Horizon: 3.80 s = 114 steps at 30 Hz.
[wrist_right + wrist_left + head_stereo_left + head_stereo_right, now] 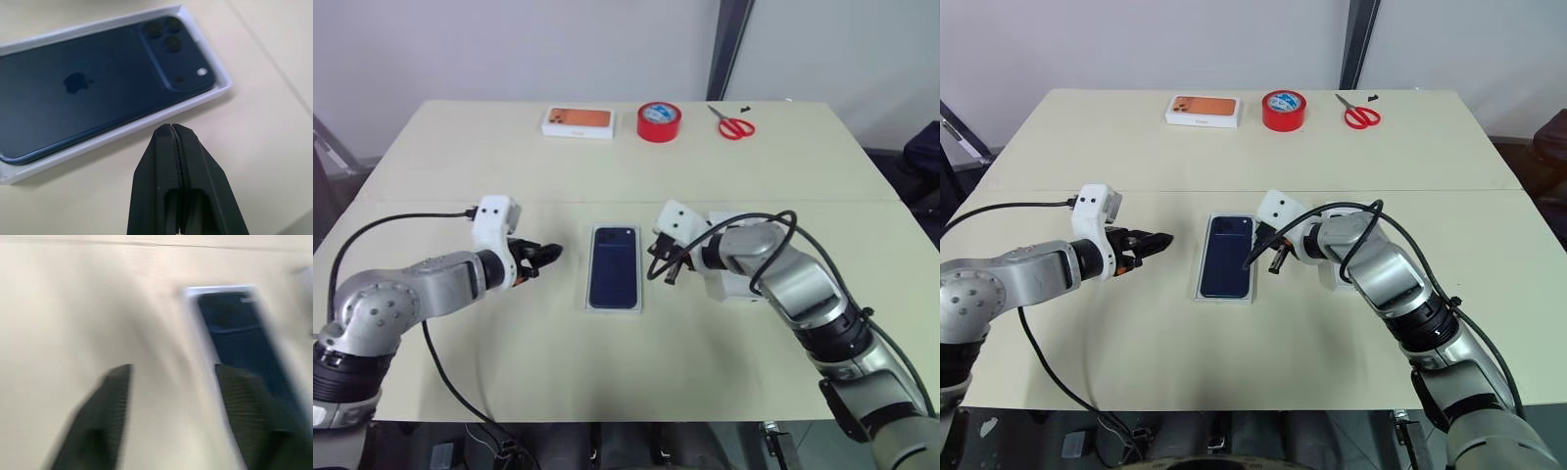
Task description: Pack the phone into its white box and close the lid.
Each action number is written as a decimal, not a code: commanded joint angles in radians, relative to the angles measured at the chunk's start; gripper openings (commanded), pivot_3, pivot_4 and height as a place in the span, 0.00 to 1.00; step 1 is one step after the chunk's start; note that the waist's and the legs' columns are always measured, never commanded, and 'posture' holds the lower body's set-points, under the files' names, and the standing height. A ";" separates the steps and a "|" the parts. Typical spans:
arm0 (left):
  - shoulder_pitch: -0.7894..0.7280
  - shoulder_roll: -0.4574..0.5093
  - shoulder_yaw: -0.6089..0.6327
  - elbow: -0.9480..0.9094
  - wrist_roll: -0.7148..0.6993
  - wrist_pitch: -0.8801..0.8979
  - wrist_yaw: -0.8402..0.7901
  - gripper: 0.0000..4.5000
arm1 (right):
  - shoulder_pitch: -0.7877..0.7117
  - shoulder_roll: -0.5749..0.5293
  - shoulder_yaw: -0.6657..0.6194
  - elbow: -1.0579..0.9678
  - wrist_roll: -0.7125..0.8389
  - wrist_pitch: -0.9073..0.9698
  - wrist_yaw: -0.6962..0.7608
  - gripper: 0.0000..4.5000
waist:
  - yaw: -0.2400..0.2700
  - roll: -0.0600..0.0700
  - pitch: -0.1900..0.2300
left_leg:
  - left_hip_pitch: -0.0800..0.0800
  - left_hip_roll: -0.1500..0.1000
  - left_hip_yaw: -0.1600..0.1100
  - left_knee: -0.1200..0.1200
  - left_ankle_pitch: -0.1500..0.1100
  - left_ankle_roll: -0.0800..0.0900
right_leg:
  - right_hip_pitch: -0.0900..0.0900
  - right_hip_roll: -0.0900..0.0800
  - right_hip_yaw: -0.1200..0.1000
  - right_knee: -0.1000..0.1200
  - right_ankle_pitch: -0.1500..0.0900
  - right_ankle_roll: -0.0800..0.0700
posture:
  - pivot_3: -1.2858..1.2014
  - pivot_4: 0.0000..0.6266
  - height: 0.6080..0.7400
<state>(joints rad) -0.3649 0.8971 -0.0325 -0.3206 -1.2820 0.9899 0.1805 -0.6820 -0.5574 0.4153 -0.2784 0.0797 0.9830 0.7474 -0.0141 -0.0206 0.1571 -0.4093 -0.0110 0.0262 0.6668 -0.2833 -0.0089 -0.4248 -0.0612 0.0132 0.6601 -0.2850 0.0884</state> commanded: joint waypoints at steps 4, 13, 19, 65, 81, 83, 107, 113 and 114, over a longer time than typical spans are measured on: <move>-0.045 -0.057 -0.135 0.024 0.324 -0.035 -0.206 0.01 | -0.028 0.033 0.104 0.036 -0.076 0.015 -0.059 0.00 | 0.003 0.000 0.000 | 0.000 0.000 0.000 0.000 0.000 0.000 | 0.000 0.000 0.000 0.000 0.000 0.000 | 0.52 0.24 0.88; -0.150 -0.223 -0.293 0.091 0.568 0.010 -0.395 0.01 | -0.041 0.068 0.143 0.041 -0.113 0.023 -0.072 0.00 | 0.001 -0.001 0.001 | -0.001 0.000 0.000 0.000 -0.003 0.005 | -0.001 0.000 0.000 0.001 0.000 0.000 | 0.52 0.24 0.88; -0.218 -0.397 -0.345 0.104 0.612 0.080 -0.485 0.01 | 0.008 -0.042 0.111 -0.071 -0.092 0.039 -0.015 0.00 | 0.022 -0.001 0.000 | -0.001 0.000 0.000 0.001 -0.004 0.008 | 0.001 -0.001 0.000 0.000 0.000 0.000 | 0.52 0.24 0.88; 0.046 -0.429 -0.151 -0.035 0.876 -0.497 -0.921 0.00 | 0.148 -0.123 -0.491 -0.109 0.253 0.631 -0.211 0.75 | 0.005 0.001 0.000 | 0.000 0.001 0.000 0.001 -0.006 0.010 | 0.004 -0.002 0.000 -0.004 0.001 0.000 | 0.52 0.24 0.88; 0.064 -0.452 -0.158 -0.051 0.865 -0.483 -0.932 0.00 | 0.143 -0.132 -0.562 -0.114 0.500 0.631 -0.387 0.03 | 0.003 0.002 0.000 | 0.000 0.001 0.000 0.001 -0.006 0.011 | 0.004 -0.001 0.000 -0.004 0.001 0.000 | 0.52 0.24 0.88; 0.064 -0.453 -0.157 -0.053 0.864 -0.480 -0.931 0.00 | 0.133 -0.153 -0.568 -0.111 0.533 0.631 -0.405 0.03 | 0.003 0.002 0.000 | 0.000 0.001 0.000 0.001 -0.006 0.011 | 0.004 -0.001 0.000 -0.003 0.001 0.000 | 0.52 0.24 0.88; 0.062 -0.465 -0.148 -0.065 0.855 -0.451 -0.910 0.00 | 0.137 -0.173 -0.584 -0.051 0.709 0.631 -0.581 0.66 | 0.002 0.002 0.000 | 0.000 0.001 0.000 0.002 -0.006 0.011 | 0.004 0.000 0.000 -0.002 0.001 0.000 | 0.52 0.24 0.88; 0.051 -0.469 -0.150 -0.057 0.855 -0.447 -0.905 0.00 | 0.137 -0.162 -0.613 -0.004 0.715 0.631 -0.626 0.66 | 0.003 0.002 0.000 | 0.000 0.001 0.000 0.002 -0.006 0.011 | 0.004 0.000 0.000 -0.002 0.001 0.000 | 0.52 0.24 0.88; 0.050 -0.470 -0.150 -0.056 0.855 -0.447 -0.904 0.00 | 0.138 -0.160 -0.619 0.000 0.719 0.631 -0.631 0.66 | 0.003 0.002 0.000 | 0.000 0.001 0.000 0.002 -0.006 0.011 | 0.004 0.000 0.000 -0.002 0.001 0.000 | 0.52 0.24 0.88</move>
<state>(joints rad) -0.2988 0.4302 -0.2013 -0.3366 -0.4158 0.5425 -0.7248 -0.5301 -0.7210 -0.1672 -0.2724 0.7818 1.6080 0.1289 -0.0116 -0.0191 0.1569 -0.4093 -0.0099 0.0266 0.6689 -0.2891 0.0023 -0.4207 -0.0609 0.0131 0.6587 -0.2842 0.0888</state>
